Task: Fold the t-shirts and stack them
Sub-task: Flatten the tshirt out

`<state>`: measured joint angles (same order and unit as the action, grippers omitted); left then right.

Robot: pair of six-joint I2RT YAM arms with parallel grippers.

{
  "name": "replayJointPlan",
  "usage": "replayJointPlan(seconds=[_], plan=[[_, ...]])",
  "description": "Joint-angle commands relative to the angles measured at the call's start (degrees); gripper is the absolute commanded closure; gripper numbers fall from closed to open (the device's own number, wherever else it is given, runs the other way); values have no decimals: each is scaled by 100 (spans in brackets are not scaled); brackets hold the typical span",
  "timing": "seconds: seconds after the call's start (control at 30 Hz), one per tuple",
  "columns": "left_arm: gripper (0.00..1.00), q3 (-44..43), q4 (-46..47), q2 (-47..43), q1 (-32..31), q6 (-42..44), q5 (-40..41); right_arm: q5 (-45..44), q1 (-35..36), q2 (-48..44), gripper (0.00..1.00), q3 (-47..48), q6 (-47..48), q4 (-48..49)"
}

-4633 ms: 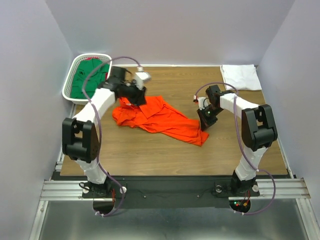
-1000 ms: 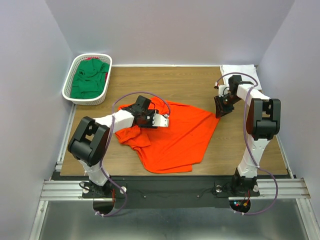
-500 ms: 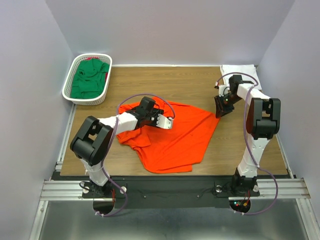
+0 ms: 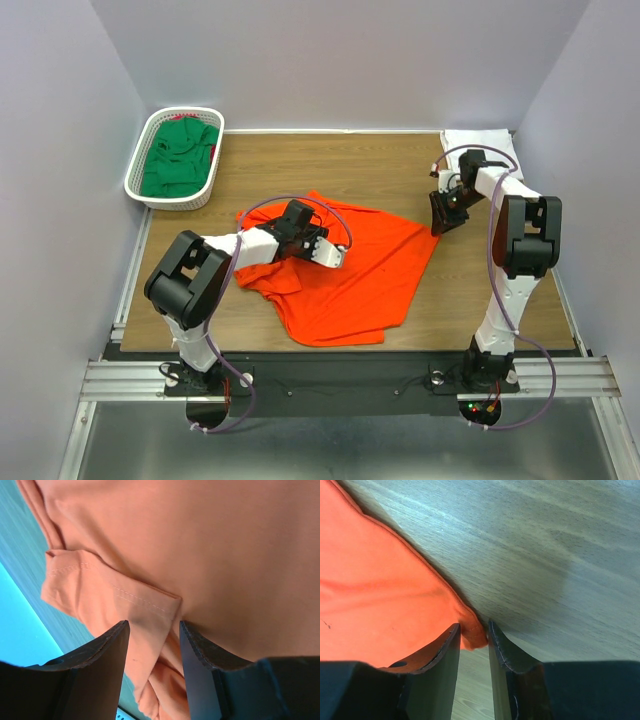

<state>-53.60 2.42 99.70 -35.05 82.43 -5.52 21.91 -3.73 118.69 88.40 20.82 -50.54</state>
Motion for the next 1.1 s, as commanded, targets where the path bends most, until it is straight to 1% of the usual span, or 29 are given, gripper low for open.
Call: replayJointPlan(seconds=[0.0, 0.1, 0.23, 0.37, 0.47, 0.6, 0.73, 0.77, 0.83, 0.87, 0.9, 0.93, 0.97, 1.07], plan=[[44, 8, -180, 32, -37, 115, 68, -38, -40, 198, 65, 72, 89, -149], [44, -27, 56, 84, -37, 45, 104, -12, -40, 233, 65, 81, 80, -149], [47, -185, 312, 225, -37, -52, 86, 41, -40, 259, 65, 107, 63, -158], [55, -335, 374, 313, -29, -78, 25, 33, -49, 251, 64, 125, 71, -184], [60, -405, 356, 278, -28, -149, -115, 32, -49, 242, 60, 125, 89, -193], [63, -414, 189, 138, -28, -184, -274, 24, -67, 233, 58, 125, 124, -201], [70, -502, 31, 58, -11, -254, -423, 85, -67, 233, 58, 142, 124, -219], [74, -528, 5, 50, -2, -298, -485, 94, -67, 242, 58, 142, 133, -219], [79, -633, -100, 49, 7, -333, -546, 111, -67, 233, 58, 142, 133, -219], [84, -677, -144, 49, 15, -351, -599, 120, -67, 233, 57, 142, 142, -228], [86, -765, -223, 67, 42, -394, -634, 120, -67, 242, 54, 134, 150, -237], [89, -809, -233, 76, 59, -403, -669, 129, -67, 242, 53, 134, 159, -237], [93, -870, -381, 85, 77, -412, -739, 129, -67, 233, 52, 134, 177, -228], [100, -1055, -662, 137, 182, -526, -889, 103, -67, 251, 52, 160, 203, -237]])
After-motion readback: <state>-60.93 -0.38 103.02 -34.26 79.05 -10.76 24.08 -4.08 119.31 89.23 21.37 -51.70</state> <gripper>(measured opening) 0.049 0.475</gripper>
